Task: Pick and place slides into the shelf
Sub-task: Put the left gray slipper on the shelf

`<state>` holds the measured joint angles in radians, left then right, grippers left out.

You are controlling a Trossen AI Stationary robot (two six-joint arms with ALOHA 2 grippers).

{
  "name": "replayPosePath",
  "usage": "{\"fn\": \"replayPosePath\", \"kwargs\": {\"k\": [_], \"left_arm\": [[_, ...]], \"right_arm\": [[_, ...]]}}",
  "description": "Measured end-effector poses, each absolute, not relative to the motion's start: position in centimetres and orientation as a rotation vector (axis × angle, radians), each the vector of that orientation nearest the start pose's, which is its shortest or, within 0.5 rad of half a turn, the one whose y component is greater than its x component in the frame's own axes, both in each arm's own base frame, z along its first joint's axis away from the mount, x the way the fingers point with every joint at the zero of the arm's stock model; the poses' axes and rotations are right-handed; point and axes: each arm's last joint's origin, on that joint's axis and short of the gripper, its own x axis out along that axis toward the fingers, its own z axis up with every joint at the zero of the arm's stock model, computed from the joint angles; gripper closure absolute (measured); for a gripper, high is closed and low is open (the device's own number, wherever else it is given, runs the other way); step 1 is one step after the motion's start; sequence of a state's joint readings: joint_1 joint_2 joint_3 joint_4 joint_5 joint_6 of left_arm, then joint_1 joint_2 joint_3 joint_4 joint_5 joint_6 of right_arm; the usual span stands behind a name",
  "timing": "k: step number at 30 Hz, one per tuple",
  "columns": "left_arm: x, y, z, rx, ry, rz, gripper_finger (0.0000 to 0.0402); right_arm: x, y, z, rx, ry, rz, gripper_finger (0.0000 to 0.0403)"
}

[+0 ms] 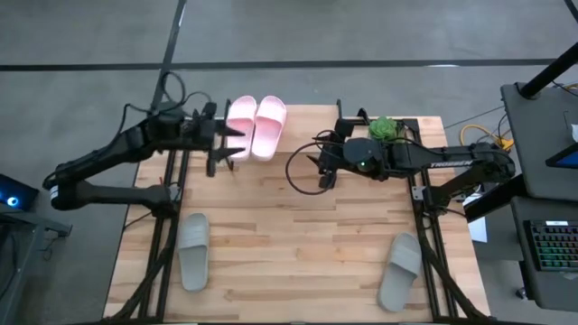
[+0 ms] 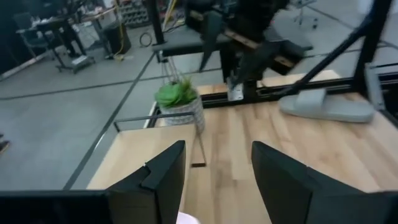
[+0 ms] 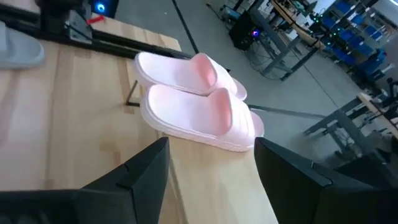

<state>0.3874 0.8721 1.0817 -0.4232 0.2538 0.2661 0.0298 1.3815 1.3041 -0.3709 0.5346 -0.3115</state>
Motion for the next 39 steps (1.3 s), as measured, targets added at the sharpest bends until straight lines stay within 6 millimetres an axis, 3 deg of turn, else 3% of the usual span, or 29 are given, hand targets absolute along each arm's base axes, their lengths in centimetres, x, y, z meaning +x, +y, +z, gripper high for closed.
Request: {"fn": "replayPosePath", "kwargs": {"k": [7,13,21,24,32,39], "left_arm": [[12.4,4.0,37.1,0.167,0.170,0.102,0.0233],[9.6,3.0,33.5,0.079,0.137,0.131,0.0233],[5.9,1.6,30.9,0.044,-0.032,0.146,0.0233],[5.4,1.4,29.7,0.032,-0.025,0.145,0.0233],[4.5,0.9,29.7,-0.086,-0.074,0.074,0.0233],[5.9,1.4,28.2,-0.466,0.123,0.094,0.0233]], "right_arm": [[30.0,0.9,36.8,-0.294,0.448,-0.395,0.0177],[29.8,3.2,36.7,-0.304,0.437,-0.322,0.0177],[29.7,6.9,35.3,-0.370,0.362,-0.199,0.0177],[29.6,8.0,34.8,-0.423,0.333,-0.159,0.0177],[29.5,8.3,32.6,-0.402,0.344,-0.160,0.0177],[29.5,8.2,31.9,-0.426,0.351,-0.183,0.0177]]}}
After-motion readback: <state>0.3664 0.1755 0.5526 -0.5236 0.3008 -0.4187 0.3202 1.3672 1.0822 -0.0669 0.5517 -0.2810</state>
